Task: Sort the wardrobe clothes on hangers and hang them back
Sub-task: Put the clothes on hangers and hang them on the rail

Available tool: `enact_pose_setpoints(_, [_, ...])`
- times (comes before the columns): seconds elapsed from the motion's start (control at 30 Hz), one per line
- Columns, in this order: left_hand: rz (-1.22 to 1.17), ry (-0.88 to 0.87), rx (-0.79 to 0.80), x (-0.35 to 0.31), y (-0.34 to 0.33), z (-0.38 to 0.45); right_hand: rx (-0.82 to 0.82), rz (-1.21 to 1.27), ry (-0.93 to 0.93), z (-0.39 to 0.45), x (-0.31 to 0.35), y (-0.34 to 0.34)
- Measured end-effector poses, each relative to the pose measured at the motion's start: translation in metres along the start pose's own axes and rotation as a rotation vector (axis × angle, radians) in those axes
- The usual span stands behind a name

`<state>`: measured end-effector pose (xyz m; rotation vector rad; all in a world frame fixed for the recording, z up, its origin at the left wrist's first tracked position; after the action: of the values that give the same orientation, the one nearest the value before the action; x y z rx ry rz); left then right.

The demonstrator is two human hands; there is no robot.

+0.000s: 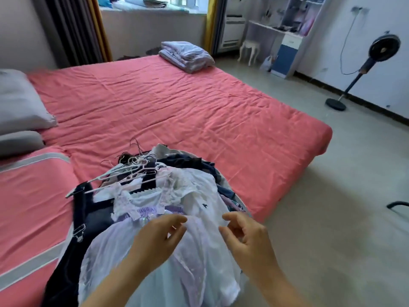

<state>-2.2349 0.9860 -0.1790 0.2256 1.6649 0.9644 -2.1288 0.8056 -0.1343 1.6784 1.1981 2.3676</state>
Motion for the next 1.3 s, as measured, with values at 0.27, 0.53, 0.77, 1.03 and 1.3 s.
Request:
enact_pose_setpoints(0.27, [-0.002,0.262,-0.047,0.066,0.018,0.029,0.275,-0.01,0.015,0.08,-0.015,-0.082])
enact_pose_setpoints(0.53, [0.028,0.51,-0.051,0.111,0.02,0.064,0.479,-0.018,-0.004,0.169,-0.057,-0.162])
enact_pose_setpoints(0.77, [-0.043,0.728,-0.121,0.15,0.006,0.12,0.587,-0.073,-0.014,0.254,-0.109,-0.231])
enact_pose_setpoints(1.03, [-0.128,0.848,-0.215,0.177,-0.006,0.147,0.457,-0.34,0.042,0.321,-0.141,-0.294])
enact_pose_setpoints(1.3, [-0.152,0.865,-0.263,0.182,-0.005,0.144,0.483,-0.452,0.095,0.337,-0.142,-0.318])
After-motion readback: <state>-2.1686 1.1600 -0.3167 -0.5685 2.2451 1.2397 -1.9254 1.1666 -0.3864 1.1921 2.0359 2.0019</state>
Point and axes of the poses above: each hand's wrist, its own z-axis towards the middle knuckle, its own y-axis out of the back of the hand, x = y × z, the point moved 3 cm from there along z, towards the middle knuckle, and after that the axes turned 5 degrees about z, right-handed, at the moved point
